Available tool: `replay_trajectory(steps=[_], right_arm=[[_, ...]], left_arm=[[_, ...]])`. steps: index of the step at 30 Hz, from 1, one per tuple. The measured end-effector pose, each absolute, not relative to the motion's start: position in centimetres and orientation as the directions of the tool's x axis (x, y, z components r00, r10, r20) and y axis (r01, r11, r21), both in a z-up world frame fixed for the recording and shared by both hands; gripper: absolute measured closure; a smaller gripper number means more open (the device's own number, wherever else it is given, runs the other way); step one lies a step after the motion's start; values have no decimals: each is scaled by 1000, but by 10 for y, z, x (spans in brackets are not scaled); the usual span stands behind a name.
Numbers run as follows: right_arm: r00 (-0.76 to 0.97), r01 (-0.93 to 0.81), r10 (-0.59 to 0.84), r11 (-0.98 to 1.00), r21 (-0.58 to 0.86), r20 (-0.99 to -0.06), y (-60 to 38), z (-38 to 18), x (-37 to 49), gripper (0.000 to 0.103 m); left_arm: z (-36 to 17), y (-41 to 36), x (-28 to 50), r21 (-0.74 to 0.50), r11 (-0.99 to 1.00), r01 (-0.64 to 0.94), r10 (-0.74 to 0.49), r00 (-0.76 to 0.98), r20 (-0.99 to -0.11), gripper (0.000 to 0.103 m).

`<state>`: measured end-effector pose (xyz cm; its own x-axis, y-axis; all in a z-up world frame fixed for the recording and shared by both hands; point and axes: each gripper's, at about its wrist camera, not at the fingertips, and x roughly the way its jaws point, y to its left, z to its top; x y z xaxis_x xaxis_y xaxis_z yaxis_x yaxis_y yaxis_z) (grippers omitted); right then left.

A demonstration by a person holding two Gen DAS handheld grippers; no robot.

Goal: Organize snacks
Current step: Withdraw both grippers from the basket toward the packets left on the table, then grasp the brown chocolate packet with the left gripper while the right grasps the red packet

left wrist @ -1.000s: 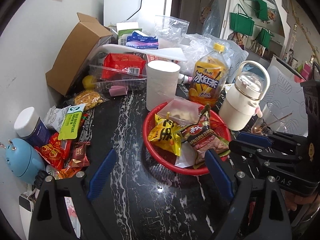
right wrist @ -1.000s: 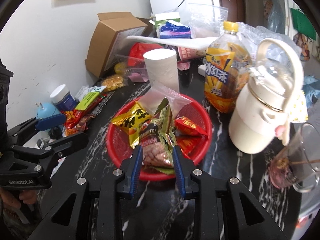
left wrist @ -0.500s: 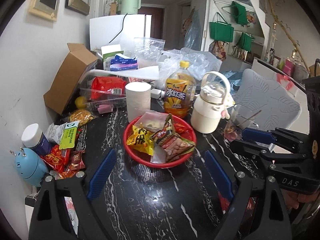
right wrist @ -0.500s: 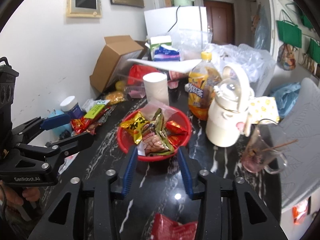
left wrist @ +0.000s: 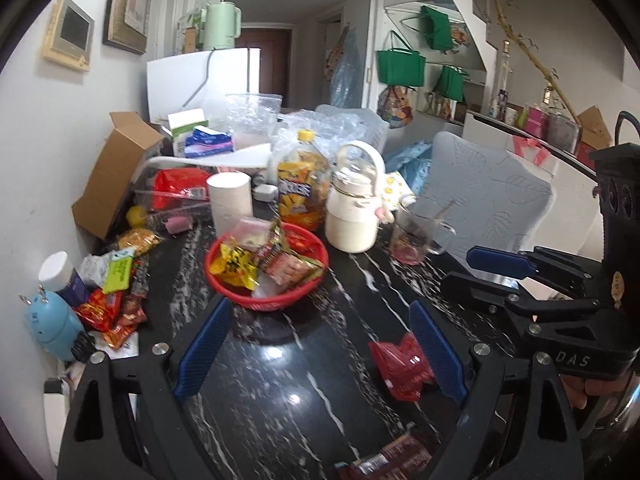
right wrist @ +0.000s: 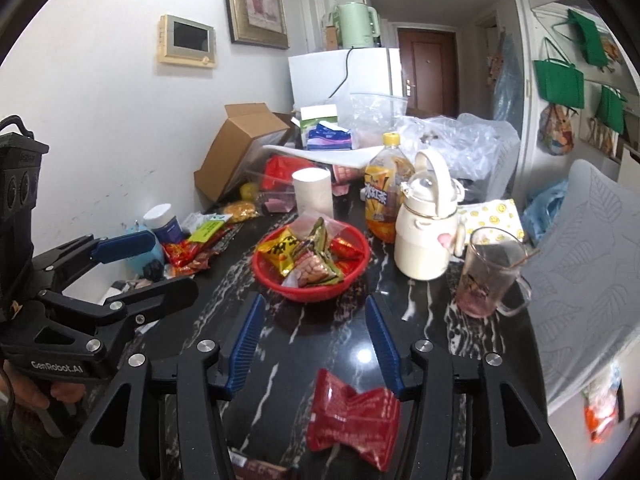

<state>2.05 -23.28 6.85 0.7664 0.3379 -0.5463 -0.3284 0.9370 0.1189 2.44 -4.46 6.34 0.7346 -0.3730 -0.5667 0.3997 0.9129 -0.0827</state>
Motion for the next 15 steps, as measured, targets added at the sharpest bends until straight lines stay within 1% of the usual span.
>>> replay_trajectory(steps=[5, 8, 15], right_arm=[[774, -293, 315, 947, 130, -549, -247, 55, -4, 51], [765, -272, 302, 952, 140, -568, -253, 42, -17, 51], [735, -259, 304, 952, 164, -607, -259, 14, -38, 51]], left_arm=[[44, -59, 2, -89, 882, 464, -421, 686, -594, 13], [32, -65, -9, -87, 873, 480, -426, 664, -615, 13], [2, -69, -29, -145, 852, 504, -462, 592, -660, 13]])
